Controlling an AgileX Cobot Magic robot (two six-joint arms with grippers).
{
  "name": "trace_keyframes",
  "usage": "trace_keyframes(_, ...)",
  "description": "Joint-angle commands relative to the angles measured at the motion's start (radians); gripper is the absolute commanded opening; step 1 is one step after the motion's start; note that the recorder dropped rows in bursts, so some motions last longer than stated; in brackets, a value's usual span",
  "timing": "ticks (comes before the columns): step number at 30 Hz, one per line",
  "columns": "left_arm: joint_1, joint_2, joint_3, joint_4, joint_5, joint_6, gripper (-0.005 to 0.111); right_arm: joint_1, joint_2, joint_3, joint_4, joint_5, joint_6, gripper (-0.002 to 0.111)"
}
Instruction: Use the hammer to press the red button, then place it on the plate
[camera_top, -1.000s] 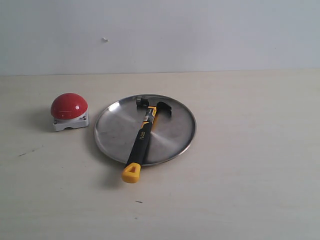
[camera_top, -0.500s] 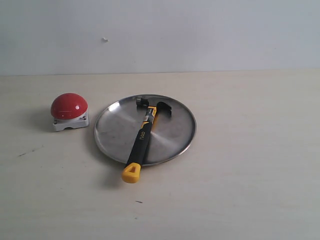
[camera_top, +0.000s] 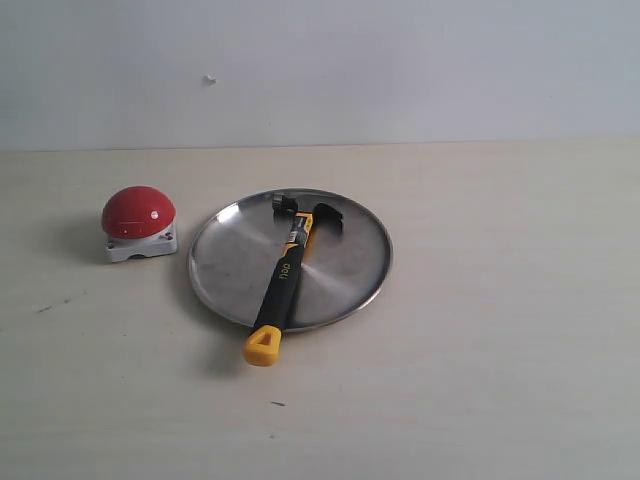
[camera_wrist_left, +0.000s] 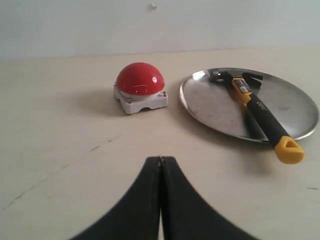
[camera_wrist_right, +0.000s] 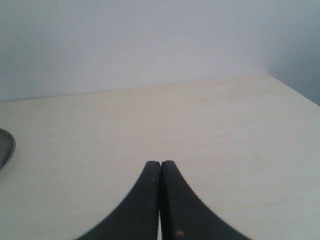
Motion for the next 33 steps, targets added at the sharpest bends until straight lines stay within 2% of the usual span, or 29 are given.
trace_keyframes(1,0.002,-0.006,0.003,0.001,0.004,-0.021,0.000,-0.005,-0.005,0.005,0.001,-0.013,-0.008,0.000)
trace_keyframes(4,0.012,-0.006,0.003,0.001,0.004,-0.021,0.000,-0.005,-0.005,0.005,0.001,-0.013,-0.008,0.000)
trace_keyframes(11,0.238,-0.006,0.003,0.001,0.004,-0.021,0.000,-0.005,-0.005,0.005,0.001,-0.013,-0.008,0.000)
trace_keyframes(13,0.259,-0.006,0.003,0.001,0.004,-0.021,0.000,-0.005,-0.005,0.005,0.001,-0.013,-0.008,0.000)
trace_keyframes(33,0.261,-0.006,0.003,0.001,0.004,-0.021,0.000,-0.005,-0.005,0.005,0.001,-0.013,-0.008,0.000)
